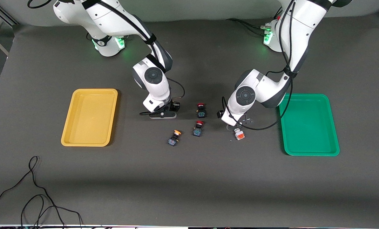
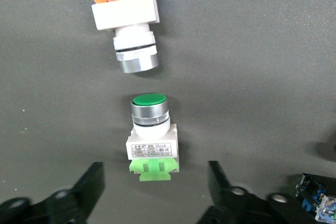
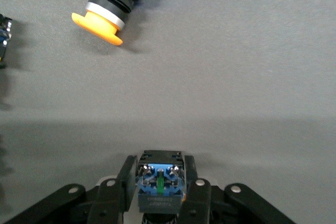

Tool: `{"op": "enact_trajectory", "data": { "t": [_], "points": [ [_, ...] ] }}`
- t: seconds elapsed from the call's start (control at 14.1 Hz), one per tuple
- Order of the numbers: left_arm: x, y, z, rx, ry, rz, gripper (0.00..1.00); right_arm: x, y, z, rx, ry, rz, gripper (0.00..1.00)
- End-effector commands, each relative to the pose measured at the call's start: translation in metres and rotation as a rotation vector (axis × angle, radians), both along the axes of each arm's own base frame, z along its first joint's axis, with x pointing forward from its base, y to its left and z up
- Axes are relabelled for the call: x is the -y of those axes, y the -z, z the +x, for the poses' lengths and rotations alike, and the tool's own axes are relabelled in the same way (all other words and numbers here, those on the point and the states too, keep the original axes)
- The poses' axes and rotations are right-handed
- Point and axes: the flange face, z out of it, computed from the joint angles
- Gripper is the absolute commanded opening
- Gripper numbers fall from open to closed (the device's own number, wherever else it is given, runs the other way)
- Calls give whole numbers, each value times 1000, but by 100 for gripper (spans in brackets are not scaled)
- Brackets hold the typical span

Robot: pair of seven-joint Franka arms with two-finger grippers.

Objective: Place green and yellow buttons in trays
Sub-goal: 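Grasp the orange-capped and green-capped buttons with the right and left grippers, then carry the orange-capped and green-capped buttons over the yellow and green trays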

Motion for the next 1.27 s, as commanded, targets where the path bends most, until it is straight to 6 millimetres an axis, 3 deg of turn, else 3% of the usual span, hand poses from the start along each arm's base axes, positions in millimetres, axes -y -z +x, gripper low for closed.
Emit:
{"op": "enact_trajectory", "data": {
  "t": [0.0,0.14,0.21,0.35,0.42,0.57,0.64,0.85,0.92,0.99,1.13,1.2],
  "points": [
    [1,9,-5,27,-10,4,76,-6,-95,30,-76,-13,-51,22],
    [0,20,-9,48,-4,-11,78,2,-151,50,-132,-19,-73,22],
    [0,22,-10,55,-4,-18,79,15,-175,61,-147,-20,-62,22],
    [-1,25,-12,57,-4,-21,73,61,-218,82,-146,-47,-28,22],
    [0,24,-13,58,-3,-22,53,94,-235,94,-134,-58,-23,22],
    [-1,24,-13,58,-13,-20,0,161,-260,112,-140,-91,-22,22],
    [-1,22,-12,60,-30,-19,0,202,-270,120,-141,-101,-21,22],
    [-3,11,-12,62,-30,-4,0,326,-270,139,-139,-153,-38,22],
    [-5,3,-12,57,-29,9,0,365,-265,142,-124,-175,-48,22],
    [-7,-10,-12,54,-23,26,0,402,-249,141,-116,-191,-54,22],
    [-14,-44,-10,46,-12,67,0,450,-211,132,-100,-174,-56,22],
    [-19,-62,-10,39,-9,90,0,458,-185,129,-93,-164,-52,22]
  ]
}}
